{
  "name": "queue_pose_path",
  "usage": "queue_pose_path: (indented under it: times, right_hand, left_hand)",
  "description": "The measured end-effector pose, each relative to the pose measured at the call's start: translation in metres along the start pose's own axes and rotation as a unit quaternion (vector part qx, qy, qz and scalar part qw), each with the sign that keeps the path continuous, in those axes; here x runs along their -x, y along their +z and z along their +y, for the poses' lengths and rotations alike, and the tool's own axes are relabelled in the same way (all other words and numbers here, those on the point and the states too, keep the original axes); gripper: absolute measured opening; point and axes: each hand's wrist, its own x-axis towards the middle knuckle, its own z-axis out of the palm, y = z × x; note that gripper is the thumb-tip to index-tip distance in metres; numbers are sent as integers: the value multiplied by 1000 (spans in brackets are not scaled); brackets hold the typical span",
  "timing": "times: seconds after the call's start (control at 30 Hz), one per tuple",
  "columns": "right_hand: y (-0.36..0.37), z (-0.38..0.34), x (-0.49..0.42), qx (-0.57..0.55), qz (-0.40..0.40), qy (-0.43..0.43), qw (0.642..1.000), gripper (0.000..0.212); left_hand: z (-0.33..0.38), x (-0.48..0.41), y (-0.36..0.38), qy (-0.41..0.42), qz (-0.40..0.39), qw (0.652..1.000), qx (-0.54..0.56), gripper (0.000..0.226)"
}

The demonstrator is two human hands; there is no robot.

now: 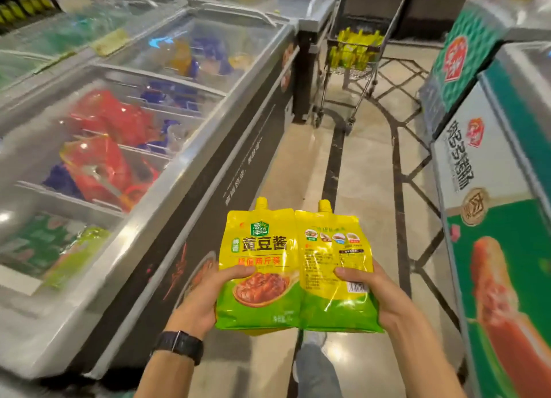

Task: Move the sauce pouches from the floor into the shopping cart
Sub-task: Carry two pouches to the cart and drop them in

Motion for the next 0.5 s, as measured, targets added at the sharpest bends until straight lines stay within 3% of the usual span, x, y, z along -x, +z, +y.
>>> queue_pose_path:
  times: [0.13,0.3,0.4,0.5]
  right_hand:
    - [-42,-60,-61,-13,17,-10,1000,78]
    - [-76,-142,-132,-25,12,-25,999,99]
    - [-94,-186,-176,-32,8,-34,999,81]
    - [-110,-225,-226,-43,15,-38,998,86]
  left_hand:
    - [44,-79,52,-16,-3,1000,-26,76]
    - [106,-163,115,-15,-6,999,-44,59]
    - [140,-214,141,-23,-11,998,-62,66]
    - [174,-272,160,-19,-22,997,-77,79]
